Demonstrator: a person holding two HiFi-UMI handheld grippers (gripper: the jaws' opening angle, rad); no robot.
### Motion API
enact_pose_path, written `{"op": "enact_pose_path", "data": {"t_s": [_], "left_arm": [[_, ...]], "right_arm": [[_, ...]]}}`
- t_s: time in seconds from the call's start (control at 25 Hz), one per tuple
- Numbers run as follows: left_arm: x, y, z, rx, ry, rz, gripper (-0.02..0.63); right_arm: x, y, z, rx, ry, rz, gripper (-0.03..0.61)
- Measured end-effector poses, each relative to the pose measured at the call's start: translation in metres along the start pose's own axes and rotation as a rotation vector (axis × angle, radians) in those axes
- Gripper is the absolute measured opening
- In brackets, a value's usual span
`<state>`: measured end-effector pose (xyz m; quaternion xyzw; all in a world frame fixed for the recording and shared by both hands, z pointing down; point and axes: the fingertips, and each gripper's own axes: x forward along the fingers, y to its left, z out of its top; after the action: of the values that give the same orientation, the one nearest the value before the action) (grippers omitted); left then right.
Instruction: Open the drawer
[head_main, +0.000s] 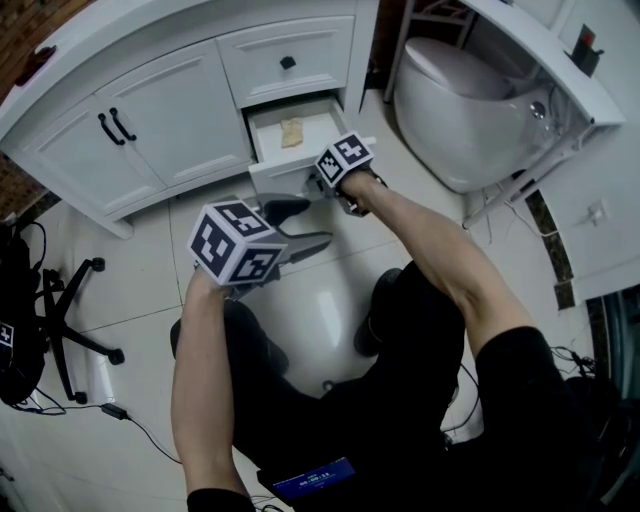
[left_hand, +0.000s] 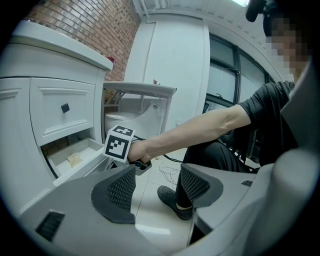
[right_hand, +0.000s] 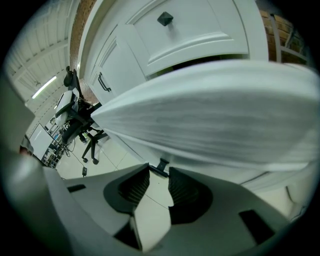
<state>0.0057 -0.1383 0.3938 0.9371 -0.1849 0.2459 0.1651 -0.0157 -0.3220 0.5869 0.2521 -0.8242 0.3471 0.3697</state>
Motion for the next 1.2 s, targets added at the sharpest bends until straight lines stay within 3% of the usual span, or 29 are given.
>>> {"op": "enact_pose_path", "data": {"t_s": [0.6, 1.2], "left_arm": [[-0.006, -0.023, -0.007, 0.002, -0.002, 0.013, 0.286], [-0.009, -0.022, -0.009, 0.002, 0.003, 0.018, 0.287]], "right_arm": [[-0.004, 0.005, -0.007, -0.023, -0.013, -0.035, 0.135], [-0.027, 0.015, -0.024, -0.007, -0.012, 0.056, 0.132]]}}
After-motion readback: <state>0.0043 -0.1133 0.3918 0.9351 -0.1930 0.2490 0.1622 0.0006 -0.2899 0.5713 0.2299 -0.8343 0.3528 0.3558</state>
